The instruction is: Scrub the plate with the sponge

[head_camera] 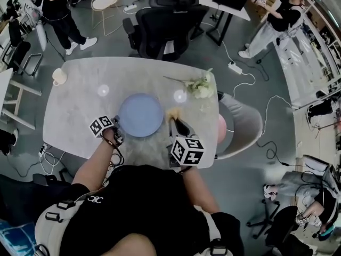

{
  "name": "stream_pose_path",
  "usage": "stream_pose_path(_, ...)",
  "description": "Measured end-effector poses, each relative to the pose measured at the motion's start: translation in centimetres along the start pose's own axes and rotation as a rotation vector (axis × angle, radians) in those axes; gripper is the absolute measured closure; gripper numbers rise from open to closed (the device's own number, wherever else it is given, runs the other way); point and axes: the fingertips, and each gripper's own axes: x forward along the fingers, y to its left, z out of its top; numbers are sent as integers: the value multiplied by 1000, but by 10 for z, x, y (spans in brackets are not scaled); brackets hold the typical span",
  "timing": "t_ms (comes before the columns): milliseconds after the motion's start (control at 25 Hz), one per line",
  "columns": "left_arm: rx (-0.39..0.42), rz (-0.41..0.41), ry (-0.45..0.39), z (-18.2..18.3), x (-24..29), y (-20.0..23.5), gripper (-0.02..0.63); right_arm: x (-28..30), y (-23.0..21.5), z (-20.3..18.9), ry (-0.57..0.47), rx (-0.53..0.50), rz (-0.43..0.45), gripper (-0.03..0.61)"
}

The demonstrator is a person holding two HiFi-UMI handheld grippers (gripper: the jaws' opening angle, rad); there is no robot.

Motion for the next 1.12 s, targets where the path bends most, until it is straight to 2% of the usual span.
stream_pose_path(160, 154, 33, -100, 31, -20, -16, 541, 4, 5, 4, -6, -13, 10, 545)
stream_pose_path(240, 247, 21, -165, 49, -36, -36, 541, 7, 9, 8, -17, -25, 17, 545)
stream_pose_path(360, 384, -49, -255, 72, -66, -82, 545, 11, 16, 19, -47, -47, 30, 545)
stream_pose_path(480, 521, -149, -346, 87, -102, -138, 589, 14, 26, 35, -90, -83, 43, 545)
stream_pose_path(640, 603, -297, -460, 101, -164, -208, 609, 12, 41, 63, -183, -132, 65, 545)
stream_pose_path(720, 662, -331, -527, 107, -197, -235, 609, 9, 47, 78, -239, -158, 65, 545)
stream_pose_path(880, 862, -339, -660, 108, -252, -280, 609, 1, 51, 101, -328, -192, 35, 545)
stream_pose_path(960, 925, -345, -673, 97, -262, -291, 609, -6, 52, 109, -378, -182, 34, 545)
stream_pose_path(1120, 907, -384, -574, 60, -246, -290, 609, -16, 52, 119, -459, -183, 32, 546)
